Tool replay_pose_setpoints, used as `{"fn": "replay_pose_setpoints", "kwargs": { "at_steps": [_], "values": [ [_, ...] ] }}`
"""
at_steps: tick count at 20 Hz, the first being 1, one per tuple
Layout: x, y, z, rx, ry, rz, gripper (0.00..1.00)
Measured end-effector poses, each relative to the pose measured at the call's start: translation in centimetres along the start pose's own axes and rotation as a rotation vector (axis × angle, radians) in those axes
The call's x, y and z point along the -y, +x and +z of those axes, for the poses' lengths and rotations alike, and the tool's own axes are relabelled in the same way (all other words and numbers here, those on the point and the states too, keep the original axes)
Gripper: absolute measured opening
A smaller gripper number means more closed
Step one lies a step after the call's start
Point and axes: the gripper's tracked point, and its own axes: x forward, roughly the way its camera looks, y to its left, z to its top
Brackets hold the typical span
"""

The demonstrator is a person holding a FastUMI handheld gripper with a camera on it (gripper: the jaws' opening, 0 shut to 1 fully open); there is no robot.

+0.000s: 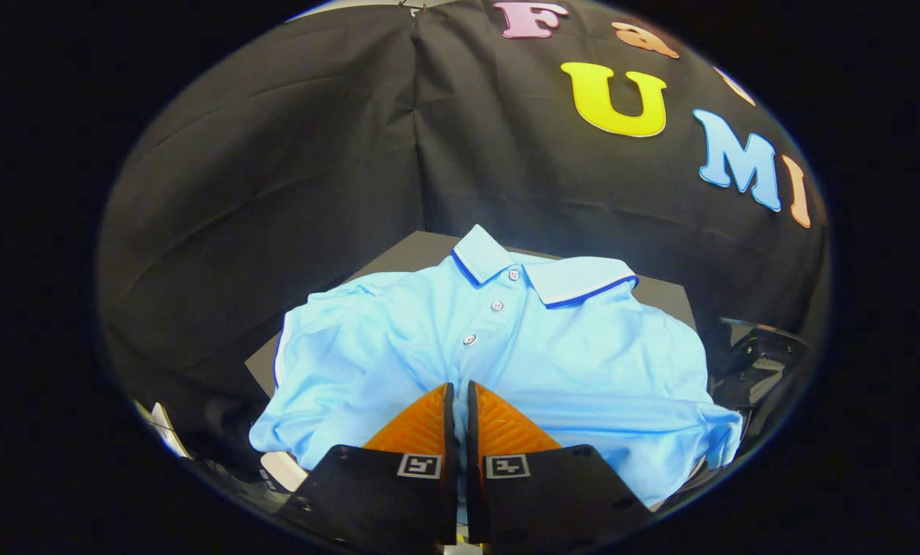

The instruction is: Put the clothes into the washing machine and then close the washing machine lid.

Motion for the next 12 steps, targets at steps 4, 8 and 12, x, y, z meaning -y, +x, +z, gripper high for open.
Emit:
{"fn": "replay_pose_setpoints", "kwargs": {
  "at_steps": [4, 8, 12],
  "values": [
    [-0.1, -1.9, 2.5, 0.051, 0.006, 0.015, 0.07],
    [0.3, -5.3, 7.2, 0.144, 0.000, 0.017, 0.07],
    [0.9, -9.7, 12.1, 0.255, 0.022, 0.033, 0.07]
  ]
}}
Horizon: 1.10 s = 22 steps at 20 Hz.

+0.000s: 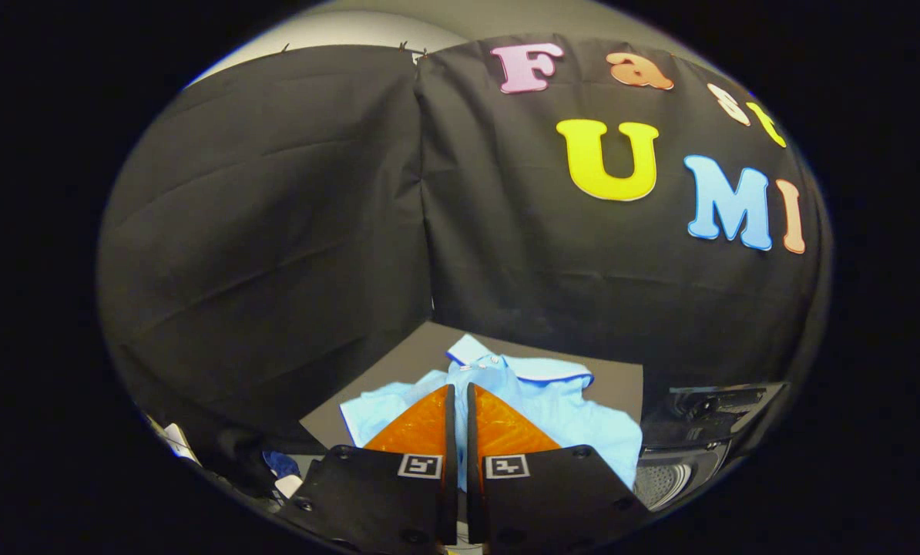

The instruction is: Put the clothes into the washing machine and then close the washing machine lid.

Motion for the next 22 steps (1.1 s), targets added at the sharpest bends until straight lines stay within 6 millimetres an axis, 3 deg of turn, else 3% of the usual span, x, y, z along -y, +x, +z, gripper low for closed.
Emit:
{"fn": "replay_pose_setpoints", "kwargs": {
  "at_steps": [3, 5, 8, 9, 10, 12, 13, 14, 15, 16, 19, 22],
  "values": [
    [0.5, -2.6, 5.5, 0.103, 0.000, 0.004, 0.05],
    [0.8, -3.8, 7.1, 0.130, 0.002, 0.006, 0.02],
    [1.9, -3.9, 4.9, 0.065, 0.017, -0.029, 0.01],
    [2.6, -1.9, 3.7, 0.039, 0.008, -0.049, 0.01],
    [2.9, -2.3, 2.3, 0.014, -0.004, -0.067, 0.01],
    [2.4, -1.2, -1.1, -0.069, -0.024, -0.048, 0.04],
    [1.7, -0.3, -3.4, -0.111, -0.038, -0.023, 0.35],
    [1.5, -0.6, -4.5, -0.127, -0.047, -0.024, 0.66],
    [1.9, 0.8, -5.8, -0.132, -0.060, -0.034, 0.97],
    [2.0, 0.7, -6.9, -0.150, -0.071, -0.041, 0.98],
    [1.0, 1.7, -10.9, -0.243, -0.044, 0.000, 0.96],
    [2.3, 2.1, -11.0, -0.230, -0.005, -0.047, 0.31]
  ]
}}
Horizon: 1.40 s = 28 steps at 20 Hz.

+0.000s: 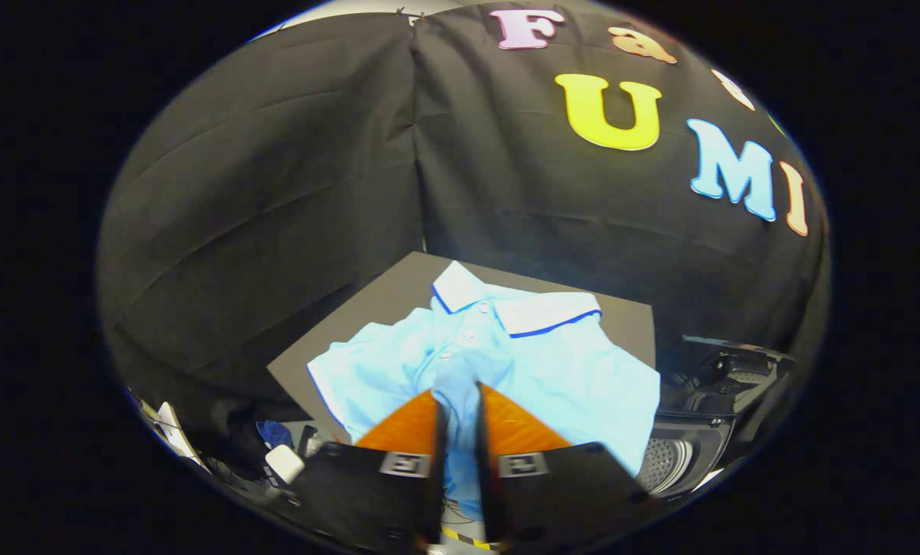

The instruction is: Put the clothes into the washing machine and then close the washing machine lid.

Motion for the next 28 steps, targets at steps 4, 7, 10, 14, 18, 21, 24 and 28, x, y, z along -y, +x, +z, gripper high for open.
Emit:
{"fn": "replay_pose_setpoints", "kwargs": {
  "at_steps": [4, 7, 10, 14, 18, 21, 24, 28],
  "values": [
    [0.8, -1.1, 2.4, 0.074, -0.043, -0.025, 0.01],
    [1.2, -2.4, 3.8, 0.110, -0.039, -0.031, 0.01],
    [2.1, -3.6, 5.4, 0.146, -0.016, -0.029, 0.01],
    [3.6, -6.0, 7.6, 0.201, 0.014, -0.033, 0.01],
    [6.4, -8.6, 8.8, 0.246, 0.032, -0.066, 0.01],
    [9.1, -10.4, 8.9, 0.269, 0.063, -0.098, 0.02],
    [12.6, -12.4, 8.7, 0.284, 0.095, -0.143, 0.01],
    [17.6, -15.0, 7.5, 0.292, 0.122, -0.220, 0.02]
  ]
}}
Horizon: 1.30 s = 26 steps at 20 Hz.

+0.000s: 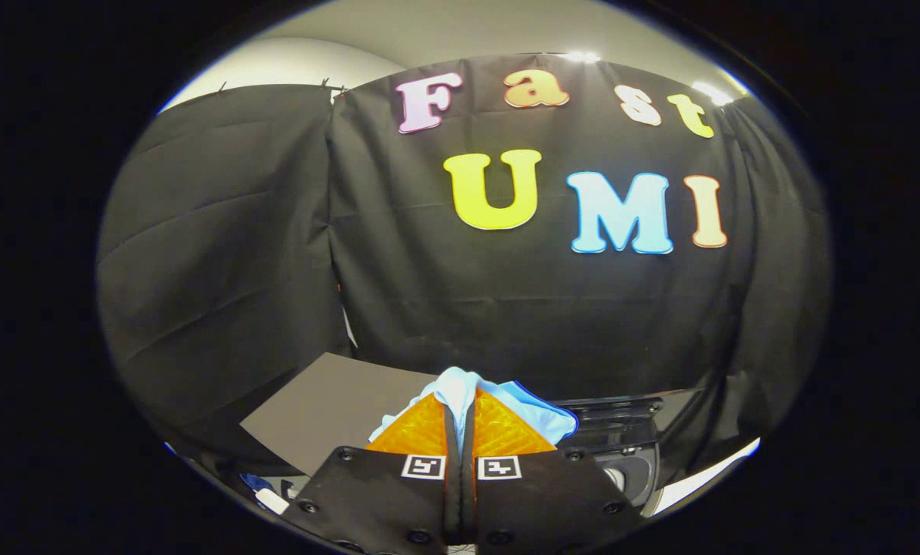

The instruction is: Put the clothes into the washing machine and then close the washing machine lid.

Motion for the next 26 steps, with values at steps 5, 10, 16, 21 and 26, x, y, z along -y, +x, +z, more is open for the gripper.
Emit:
{"fn": "replay_pose_setpoints", "kwargs": {
  "at_steps": [5, 10, 16, 21, 26],
  "values": [
    [6.3, -2.1, -0.6, -0.006, 0.045, -0.083, 0.01],
    [10.5, -3.4, -1.6, -0.017, 0.084, -0.141, 0.01],
    [12.4, -2.9, -2.7, -0.034, 0.089, -0.163, 0.01],
    [13.3, -1.4, -6.1, -0.091, 0.094, -0.169, 0.01],
    [14.1, 1.1, -10.4, -0.161, 0.105, -0.182, 0.01]
  ]
}}
